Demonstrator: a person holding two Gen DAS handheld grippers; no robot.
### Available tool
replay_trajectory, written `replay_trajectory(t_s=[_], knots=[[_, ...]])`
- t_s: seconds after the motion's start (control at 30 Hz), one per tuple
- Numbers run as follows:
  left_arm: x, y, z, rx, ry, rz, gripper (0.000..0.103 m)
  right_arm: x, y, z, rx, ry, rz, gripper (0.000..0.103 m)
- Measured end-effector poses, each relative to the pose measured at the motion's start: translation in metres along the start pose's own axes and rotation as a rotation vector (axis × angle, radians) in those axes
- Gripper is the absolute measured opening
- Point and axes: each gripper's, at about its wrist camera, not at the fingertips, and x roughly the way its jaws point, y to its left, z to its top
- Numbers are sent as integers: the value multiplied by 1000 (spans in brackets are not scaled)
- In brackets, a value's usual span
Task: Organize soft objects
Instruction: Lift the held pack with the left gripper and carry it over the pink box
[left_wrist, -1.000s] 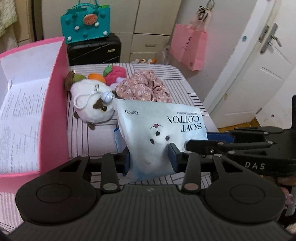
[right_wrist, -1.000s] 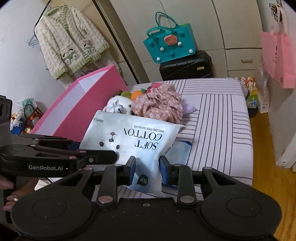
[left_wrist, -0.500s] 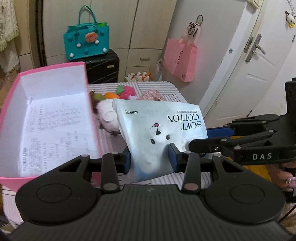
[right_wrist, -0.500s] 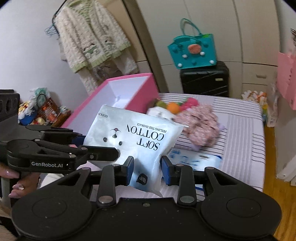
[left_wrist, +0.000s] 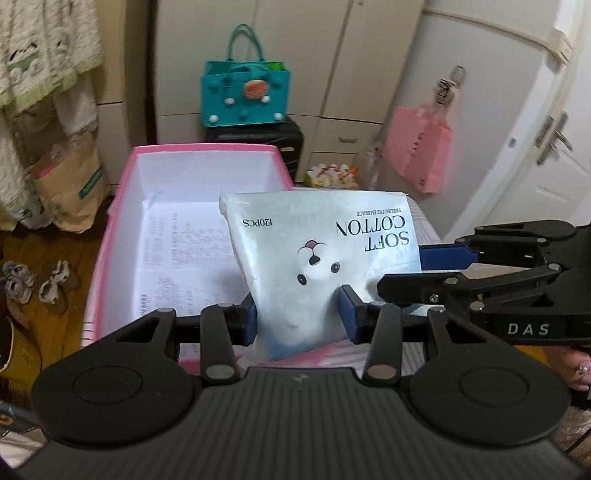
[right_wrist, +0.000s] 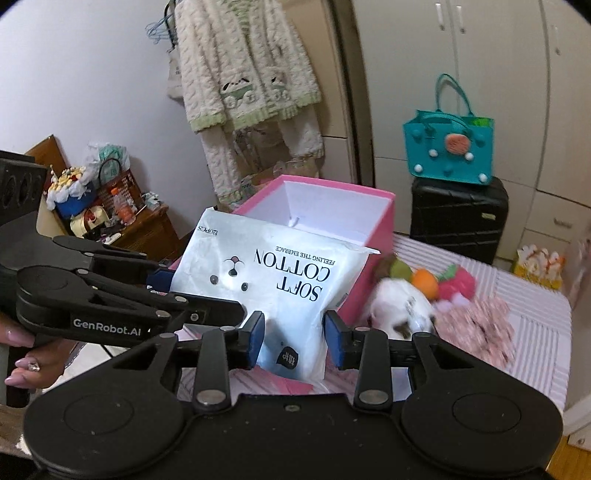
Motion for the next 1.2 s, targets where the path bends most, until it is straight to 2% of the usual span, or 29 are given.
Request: replay_trajectory(t_s=[0.13, 0.33, 0.67, 0.83, 0.9, 0.97, 1.03, 1.13, 1.2], knots=[[6, 23, 24, -19, 17, 29, 42, 22, 1, 31, -18, 8, -2, 43], [38, 51, 58, -10, 73, 95, 43, 66, -5, 61, -20, 52, -1, 45], [119, 109, 104, -90, 250, 67, 43, 134, -34, 93, -17, 127, 1, 45], [148, 122, 115, -87, 341, 83, 41, 161, -37, 101, -42, 171, -13, 44], [158, 125, 119, -78, 360, 76, 38, 167, -41, 104, -41, 173, 13, 37], [167, 127, 120, -85, 386, 76, 35, 172, -44, 108, -24, 183, 36, 34], [172, 128, 122, -62, 371, 93, 35, 177, -44, 109, -52, 187, 36, 34], [177, 130, 119, -42, 346, 157, 36, 183, -53, 106, -25, 196, 55, 34], [178, 126, 116, 18, 322, 174, 36, 181, -57, 102, -12, 190, 63, 34]])
